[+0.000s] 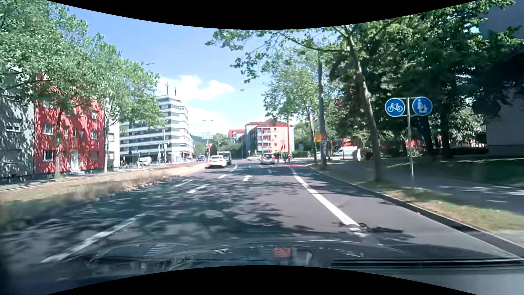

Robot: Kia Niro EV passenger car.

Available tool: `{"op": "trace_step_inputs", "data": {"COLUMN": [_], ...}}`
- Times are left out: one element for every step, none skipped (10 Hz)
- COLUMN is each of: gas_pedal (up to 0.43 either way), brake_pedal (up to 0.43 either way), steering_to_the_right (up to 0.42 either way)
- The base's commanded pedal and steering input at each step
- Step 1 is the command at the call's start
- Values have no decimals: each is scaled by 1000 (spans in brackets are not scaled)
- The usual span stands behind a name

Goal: Follow the waypoints while adhering to traffic rules and regulations

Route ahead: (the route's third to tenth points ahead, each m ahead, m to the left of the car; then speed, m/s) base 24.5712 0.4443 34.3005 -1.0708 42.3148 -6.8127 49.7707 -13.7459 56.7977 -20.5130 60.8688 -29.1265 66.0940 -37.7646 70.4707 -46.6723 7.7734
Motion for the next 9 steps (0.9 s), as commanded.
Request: {"op": "trace_step_inputs", "data": {"gas_pedal": [0,0,0,0,0,0,0,0,0], "brake_pedal": [0,0,0,0,0,0,0,0,0], "steering_to_the_right": [-7,-6,-5,-5,-5,-5,-4,-4,-4]}}
